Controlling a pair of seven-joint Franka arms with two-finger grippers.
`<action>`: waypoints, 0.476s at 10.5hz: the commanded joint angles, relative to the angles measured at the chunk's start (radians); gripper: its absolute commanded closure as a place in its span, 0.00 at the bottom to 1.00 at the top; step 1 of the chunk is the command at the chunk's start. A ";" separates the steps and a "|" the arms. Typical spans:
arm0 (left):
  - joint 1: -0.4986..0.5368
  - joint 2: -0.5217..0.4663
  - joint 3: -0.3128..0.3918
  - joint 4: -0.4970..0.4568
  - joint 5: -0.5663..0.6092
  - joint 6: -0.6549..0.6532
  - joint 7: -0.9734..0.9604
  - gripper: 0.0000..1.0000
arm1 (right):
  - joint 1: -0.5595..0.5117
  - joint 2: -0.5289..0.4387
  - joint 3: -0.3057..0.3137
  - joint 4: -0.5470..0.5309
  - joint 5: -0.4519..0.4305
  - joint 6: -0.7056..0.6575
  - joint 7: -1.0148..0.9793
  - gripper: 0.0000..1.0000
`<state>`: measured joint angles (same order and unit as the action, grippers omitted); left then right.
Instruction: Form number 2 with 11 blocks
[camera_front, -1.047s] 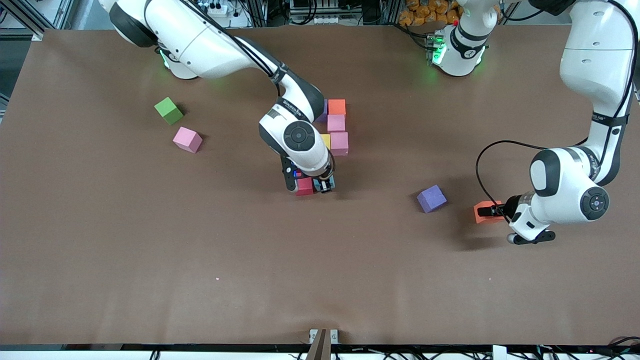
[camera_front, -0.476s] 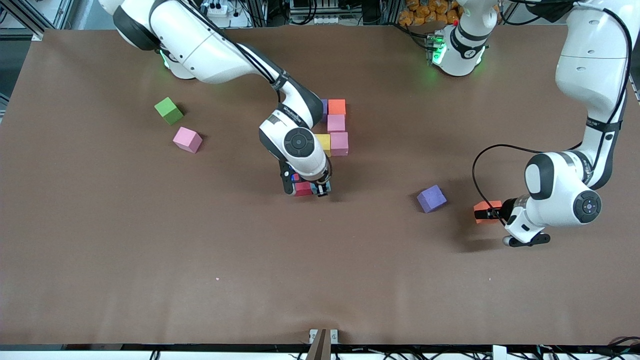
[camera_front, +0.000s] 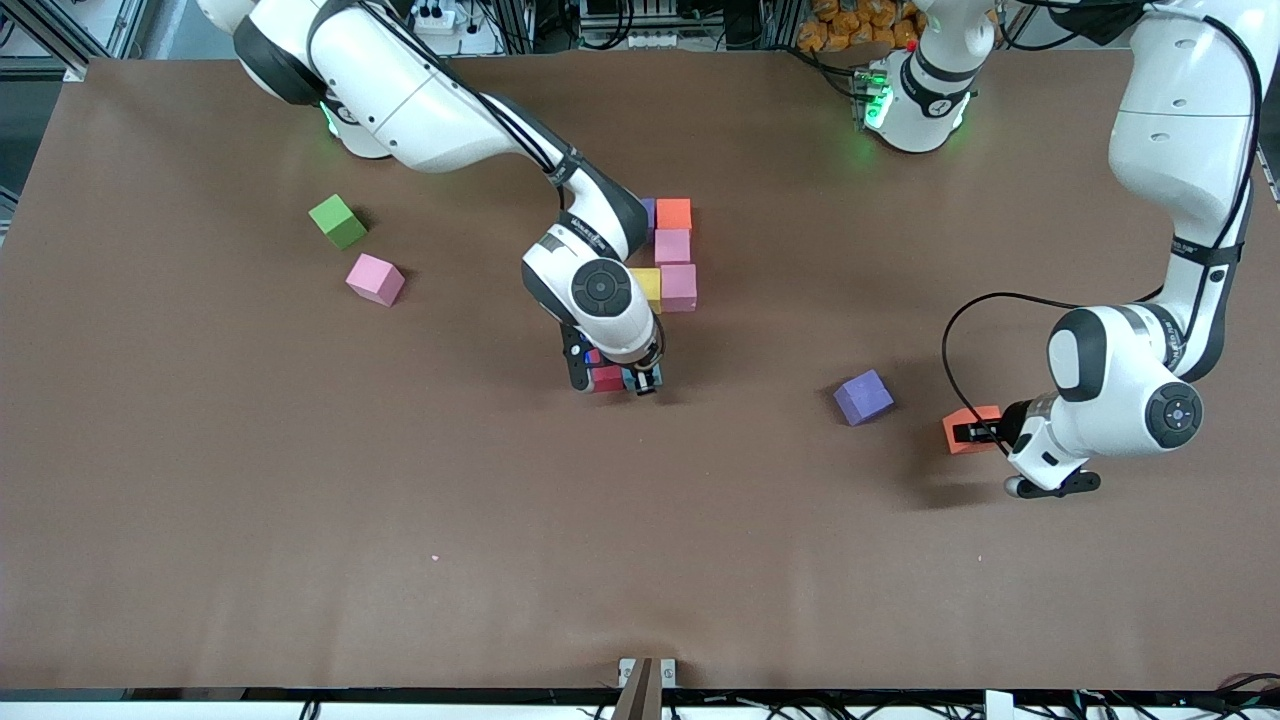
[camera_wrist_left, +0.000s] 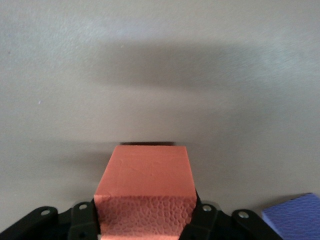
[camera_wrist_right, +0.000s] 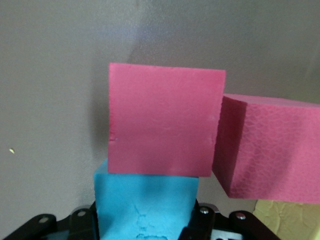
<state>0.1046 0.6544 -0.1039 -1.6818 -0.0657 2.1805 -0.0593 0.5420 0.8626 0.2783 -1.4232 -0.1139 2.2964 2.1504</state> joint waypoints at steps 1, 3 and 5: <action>-0.014 -0.077 0.004 -0.006 -0.019 -0.066 -0.051 0.73 | 0.022 0.022 -0.024 0.029 -0.003 0.000 0.022 0.56; -0.051 -0.134 0.004 -0.006 -0.013 -0.120 -0.132 0.73 | 0.022 0.023 -0.024 0.029 -0.003 -0.002 0.020 0.00; -0.101 -0.180 0.007 -0.003 -0.009 -0.162 -0.273 0.73 | 0.022 0.018 -0.024 0.033 -0.004 -0.003 0.017 0.00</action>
<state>0.0417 0.5221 -0.1063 -1.6673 -0.0657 2.0469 -0.2453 0.5468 0.8685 0.2683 -1.4218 -0.1143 2.2974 2.1516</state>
